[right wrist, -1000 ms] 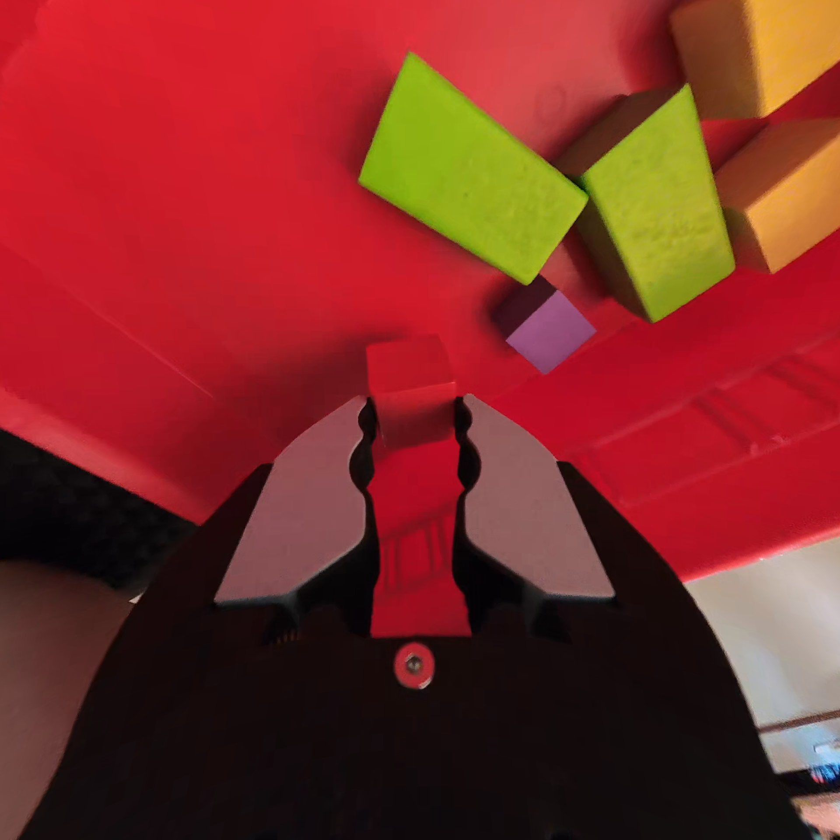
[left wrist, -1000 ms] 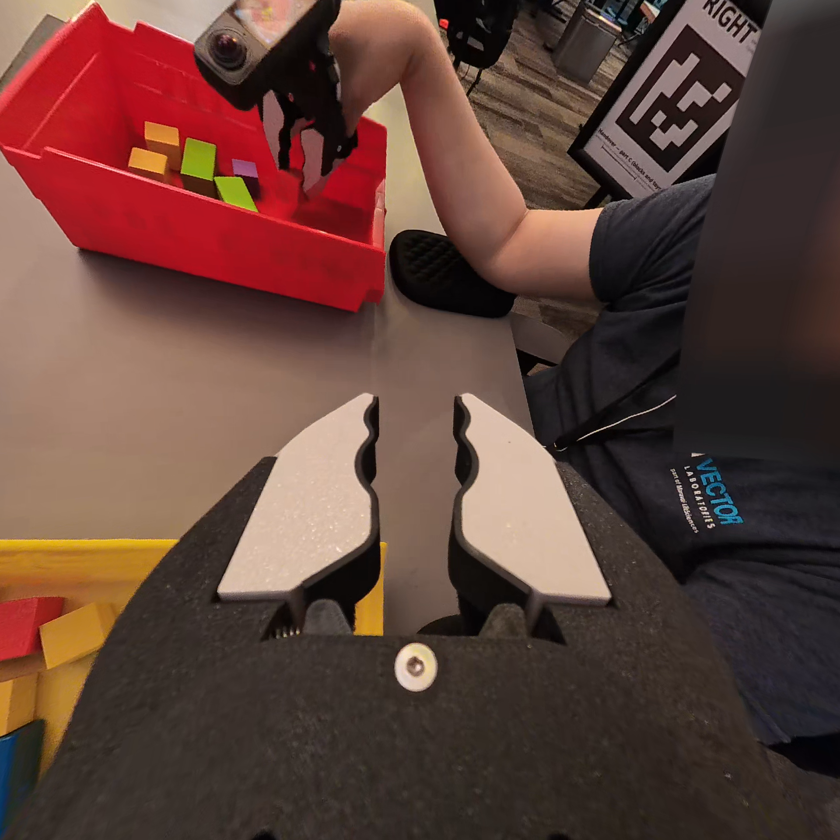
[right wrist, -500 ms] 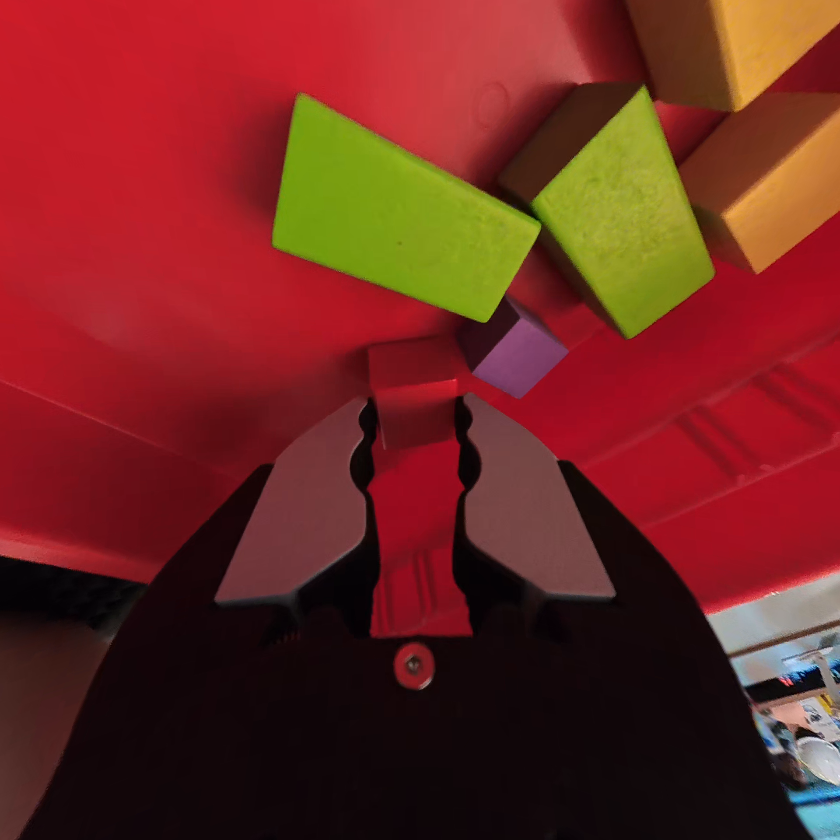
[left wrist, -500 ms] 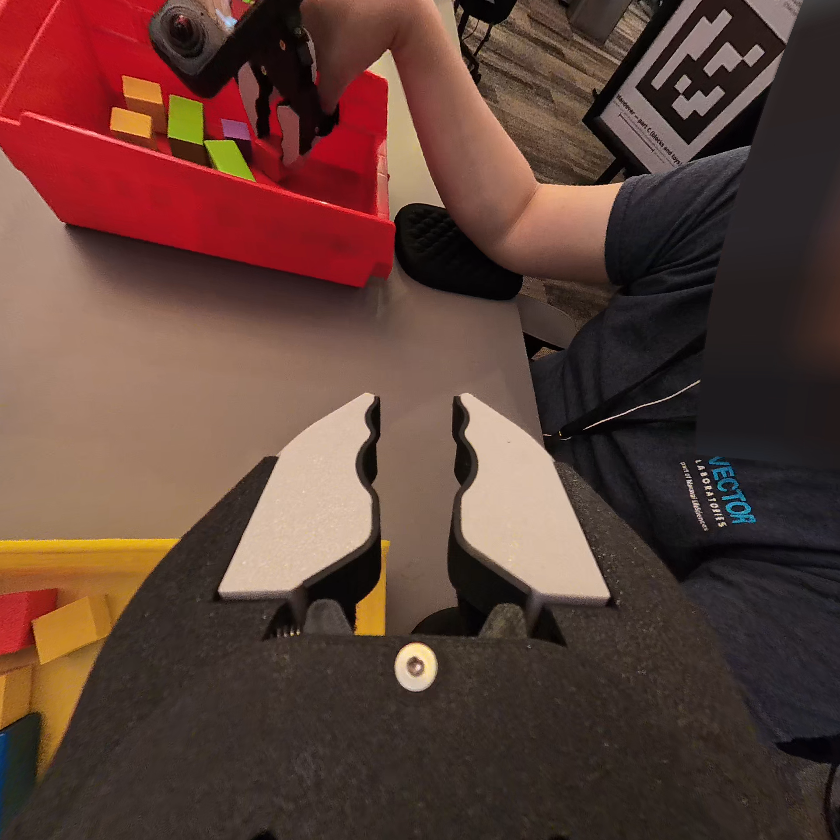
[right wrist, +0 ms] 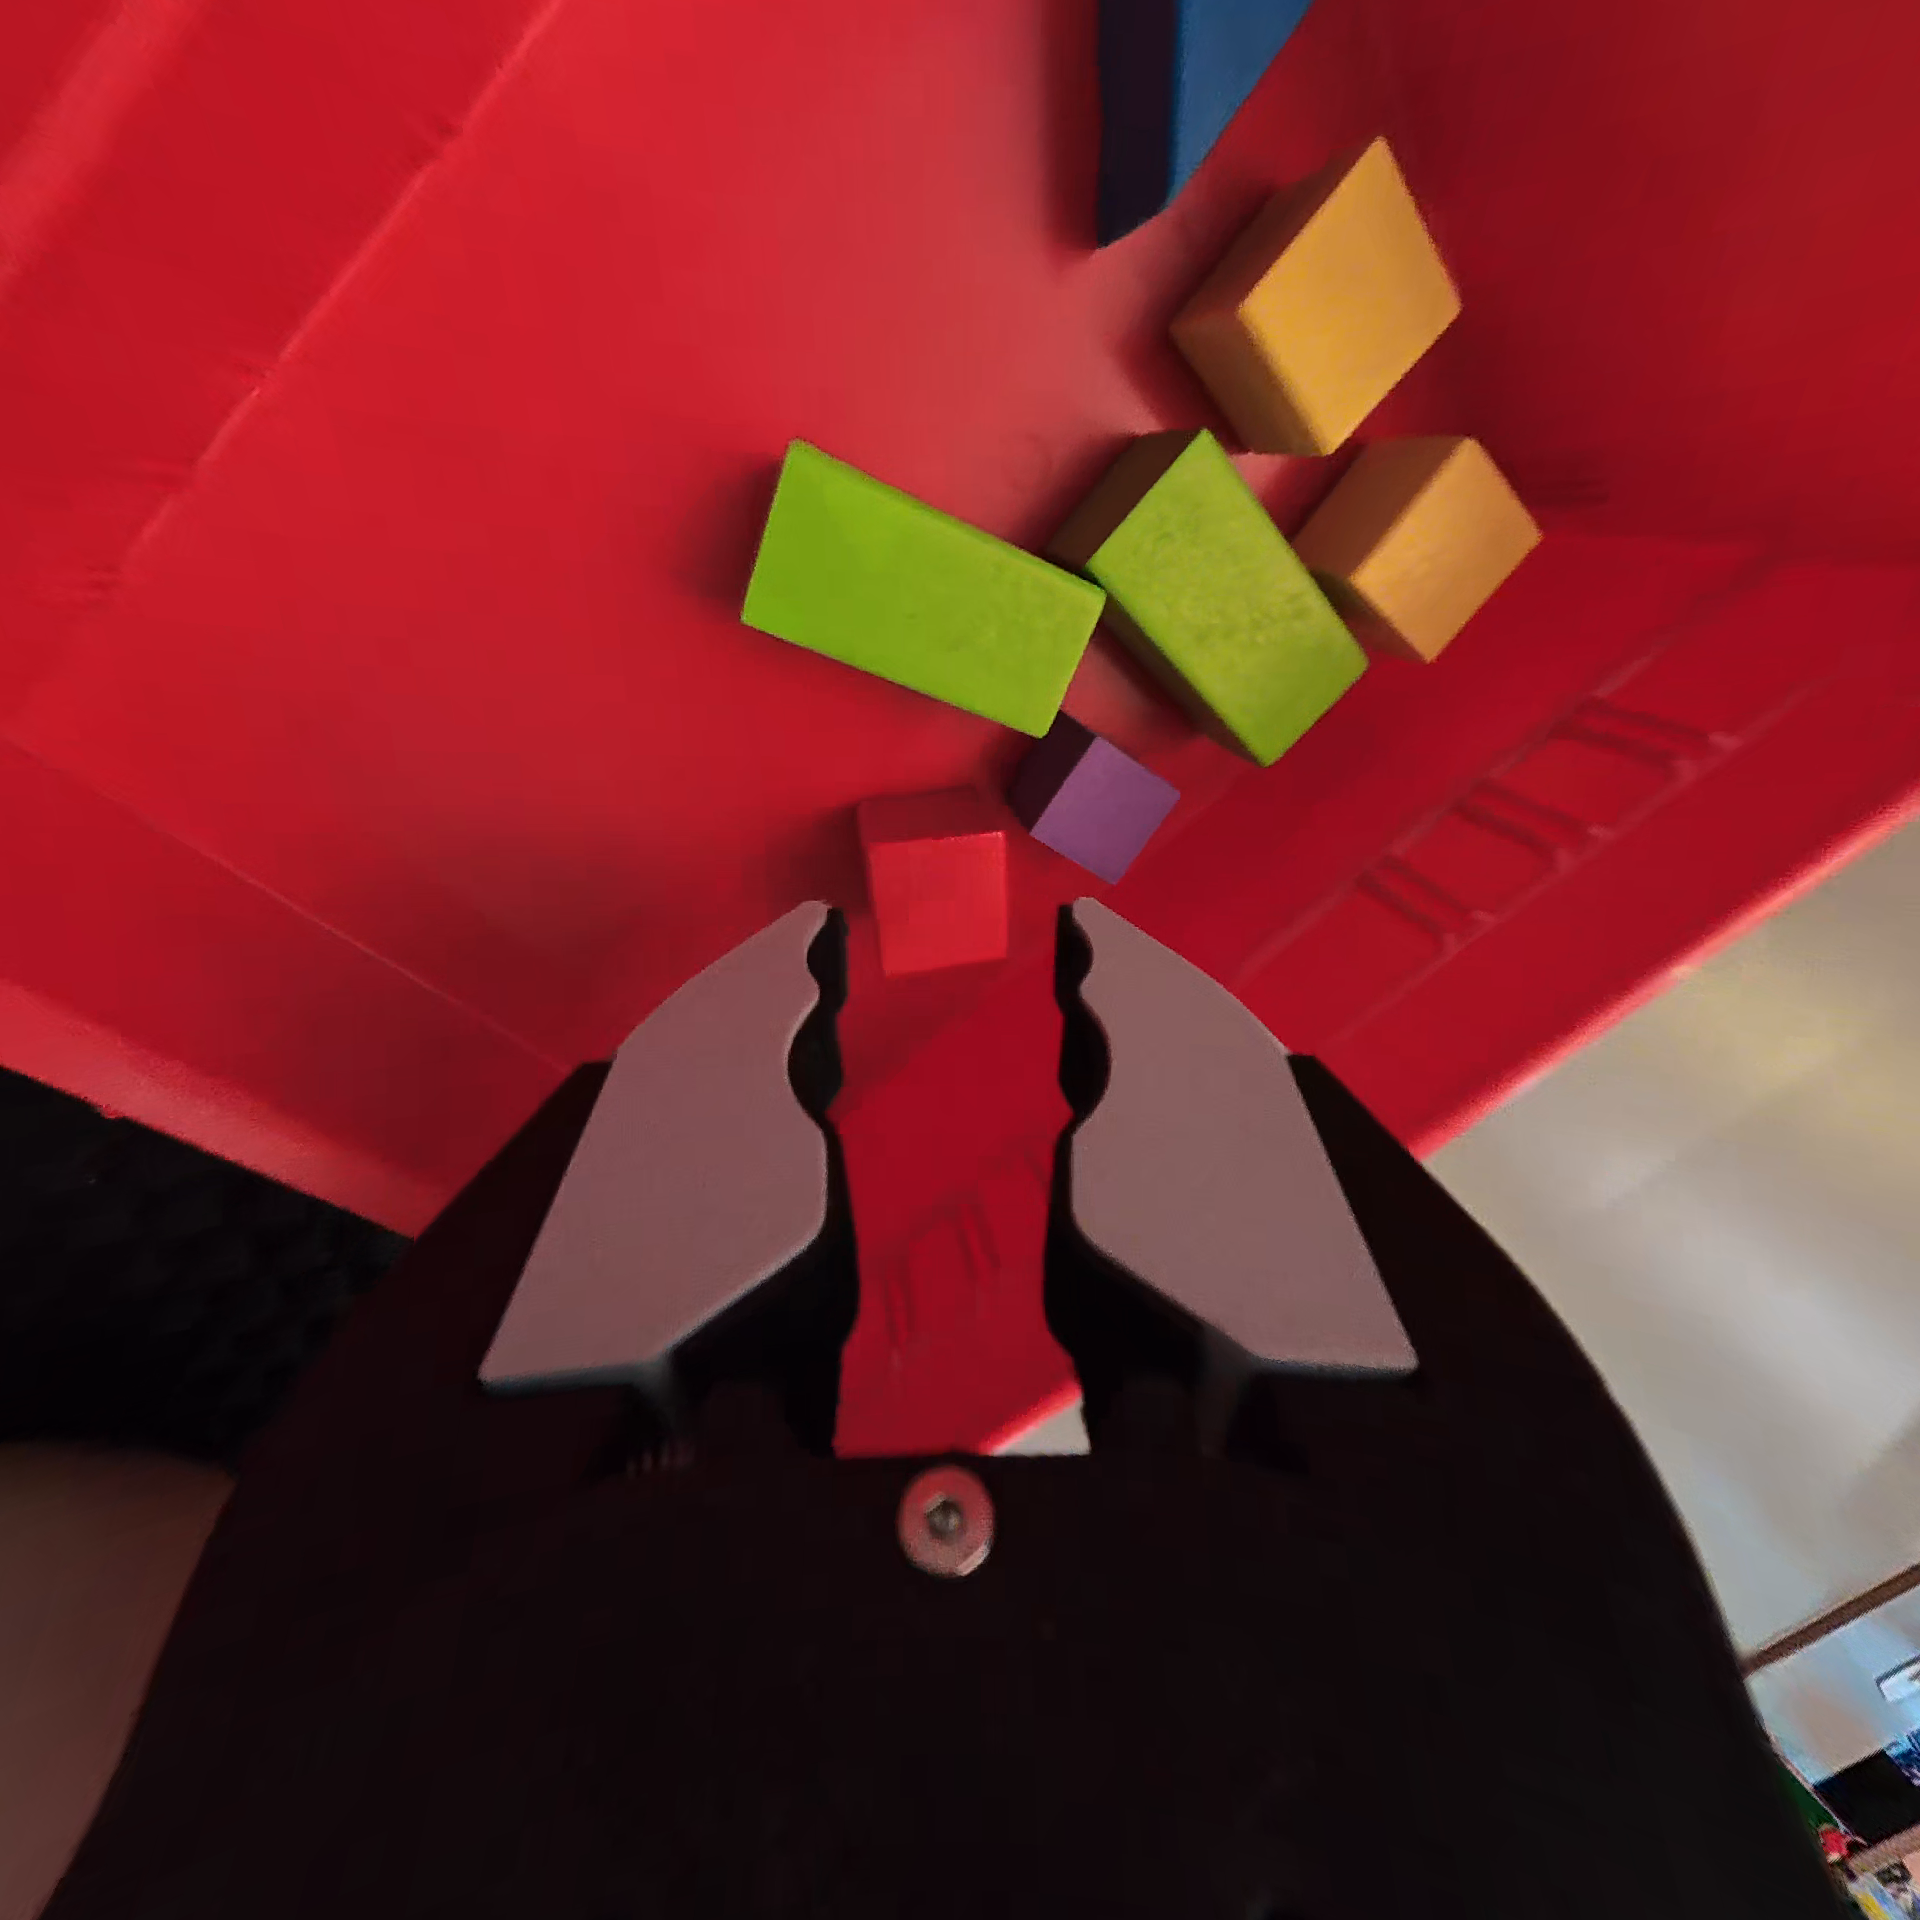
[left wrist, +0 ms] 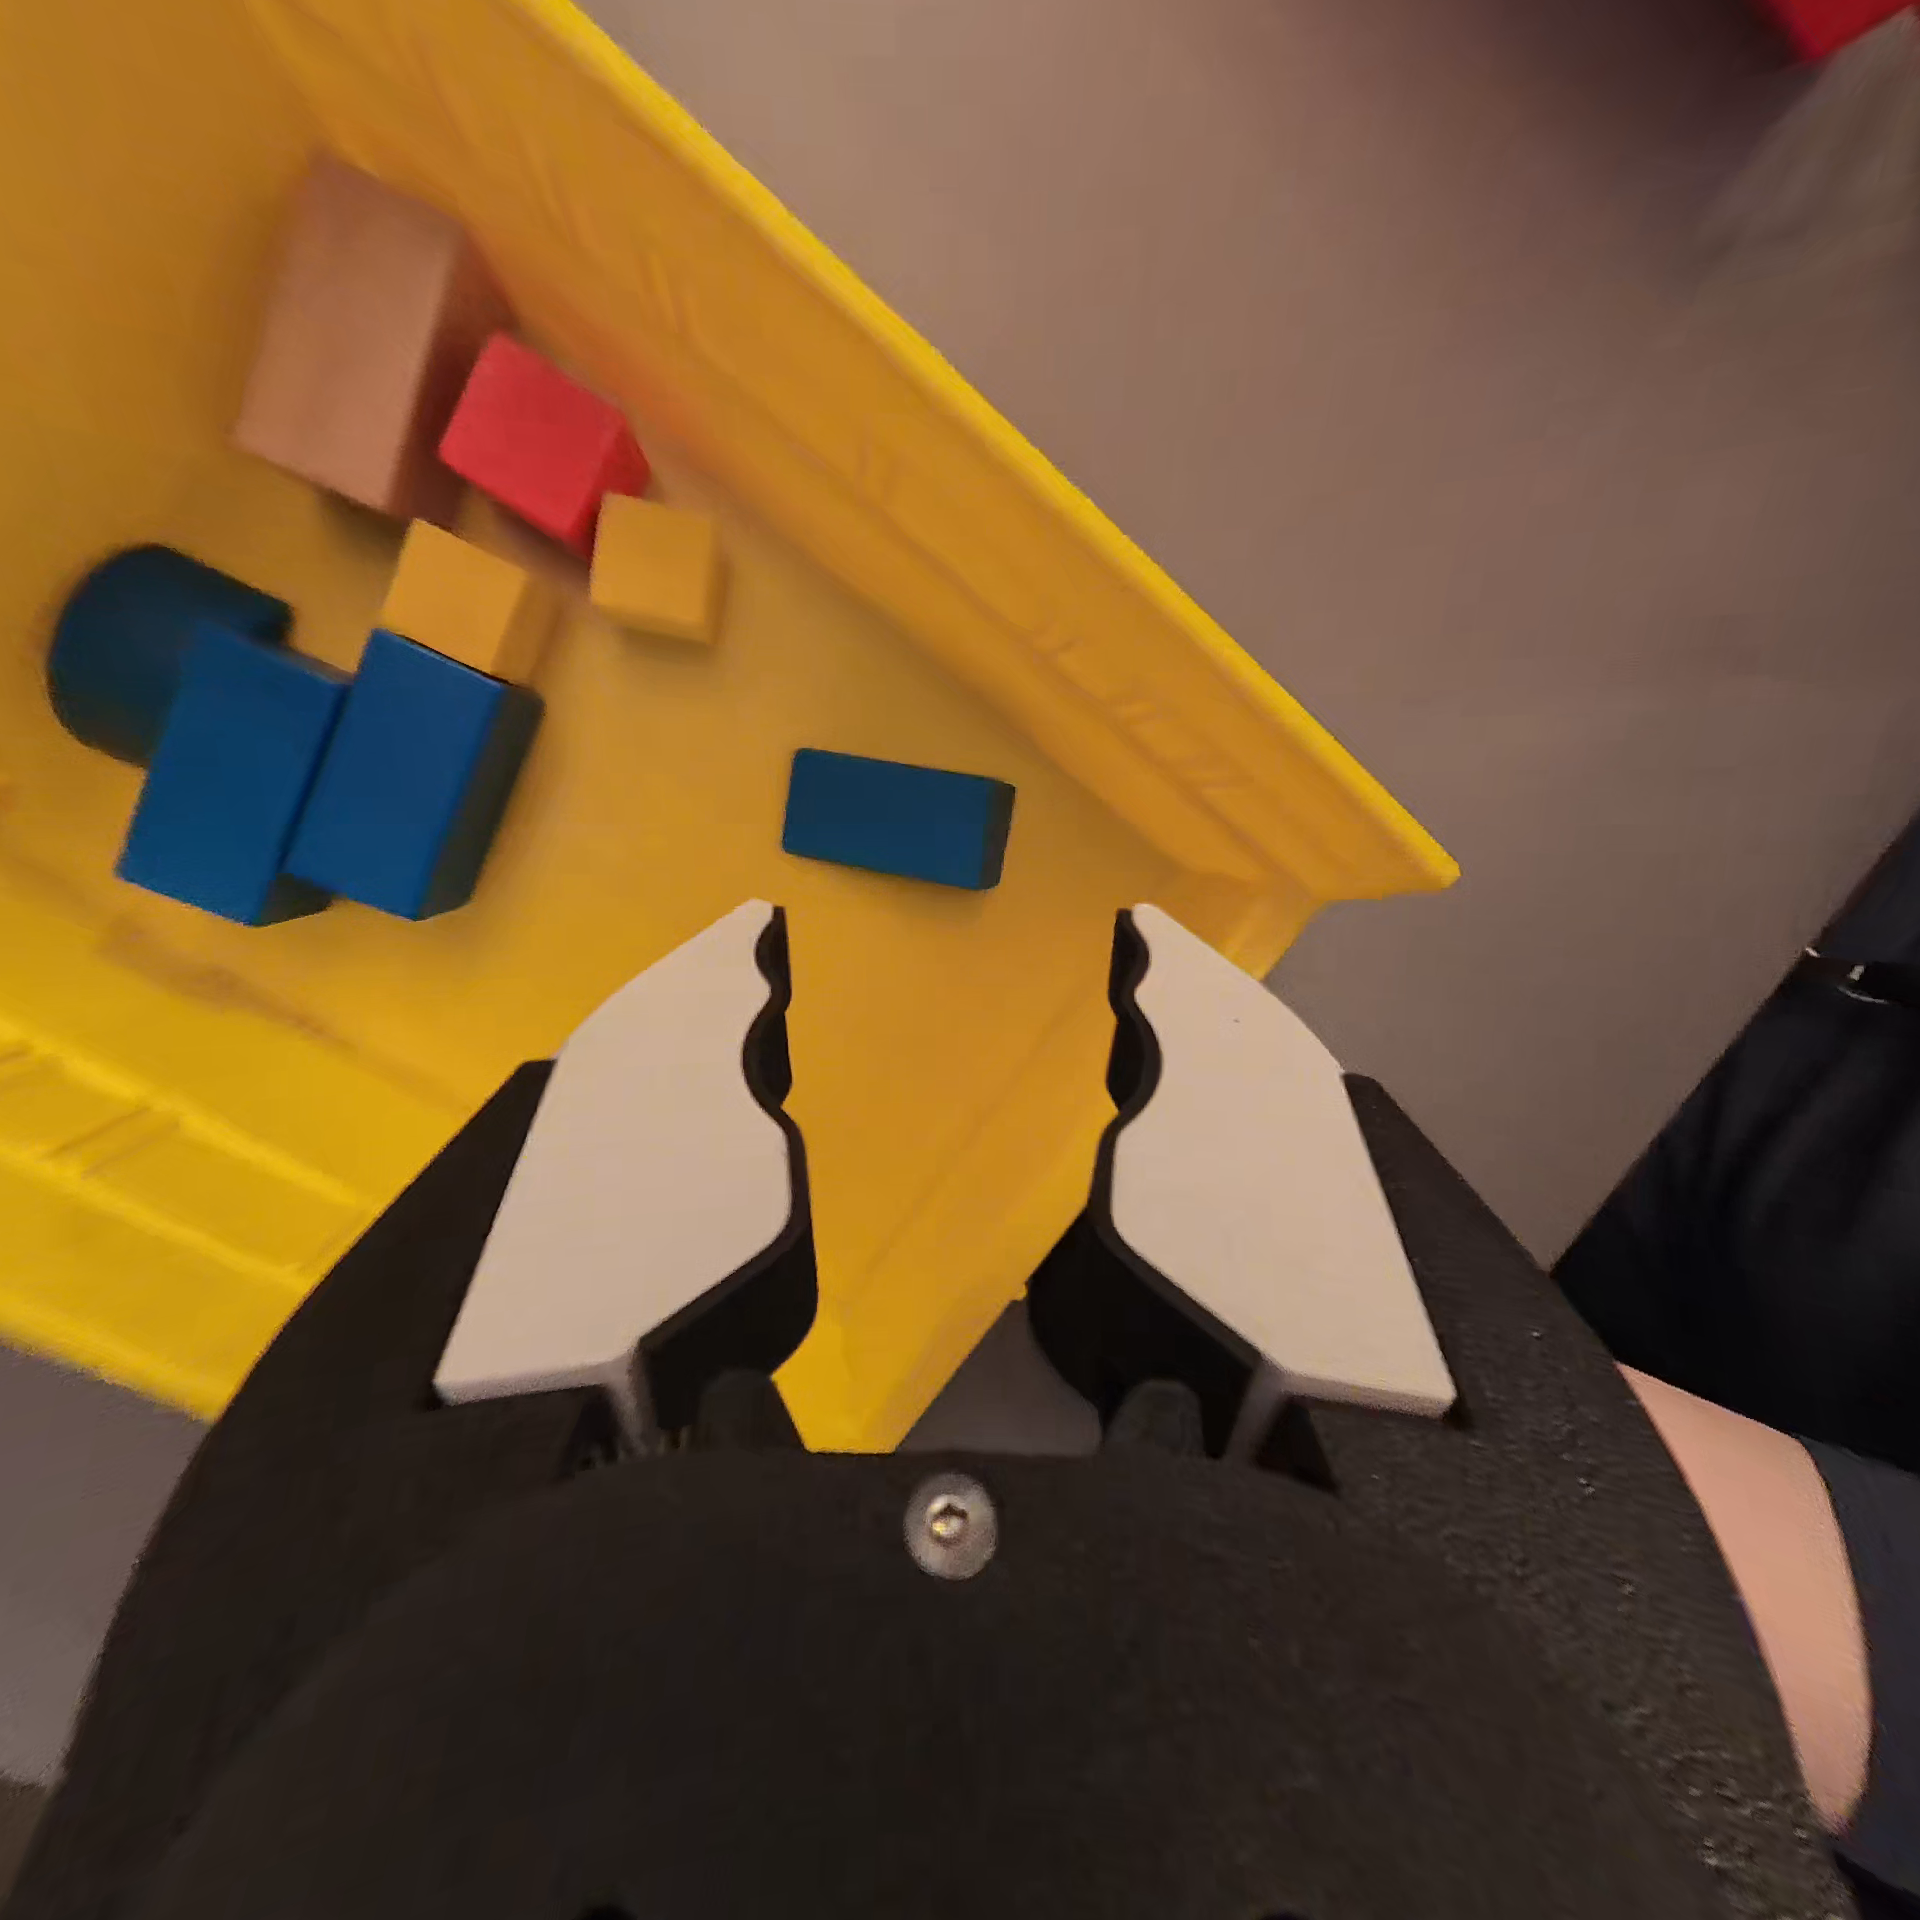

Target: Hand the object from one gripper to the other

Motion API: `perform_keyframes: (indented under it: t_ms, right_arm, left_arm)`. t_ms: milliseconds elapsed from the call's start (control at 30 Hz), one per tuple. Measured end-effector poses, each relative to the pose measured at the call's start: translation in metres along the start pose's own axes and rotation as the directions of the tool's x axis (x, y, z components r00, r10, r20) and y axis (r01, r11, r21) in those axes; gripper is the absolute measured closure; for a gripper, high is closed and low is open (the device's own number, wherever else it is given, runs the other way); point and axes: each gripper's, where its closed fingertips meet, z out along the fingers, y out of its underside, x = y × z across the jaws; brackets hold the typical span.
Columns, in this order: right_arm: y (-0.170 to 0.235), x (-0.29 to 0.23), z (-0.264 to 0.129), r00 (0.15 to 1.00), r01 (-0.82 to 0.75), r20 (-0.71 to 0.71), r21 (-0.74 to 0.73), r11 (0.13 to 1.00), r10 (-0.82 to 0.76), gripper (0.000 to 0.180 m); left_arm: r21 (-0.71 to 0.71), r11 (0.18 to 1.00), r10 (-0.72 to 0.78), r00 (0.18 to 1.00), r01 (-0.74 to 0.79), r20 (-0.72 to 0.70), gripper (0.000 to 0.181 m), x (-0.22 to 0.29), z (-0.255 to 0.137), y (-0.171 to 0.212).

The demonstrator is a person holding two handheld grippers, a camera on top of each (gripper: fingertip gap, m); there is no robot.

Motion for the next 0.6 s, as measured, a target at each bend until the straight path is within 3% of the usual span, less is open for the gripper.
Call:
perform_keyframes:
  t_ms: [333,600]
  right_arm:
    - [0.003,0.001,-0.017,0.998,0.027,-0.065,0.012,1.0,-0.026,0.14]
    - [0.008,0.001,-0.019,0.997,0.024,-0.068,0.007,1.0,-0.024,0.14]
  left_arm:
    - [-0.247,0.968,0.016,0.998,-0.03,-0.062,0.116,0.005,0.055,0.01]
    - [-0.333,0.941,0.053,0.998,-0.061,-0.033,0.116,-0.008,0.074,0.019]
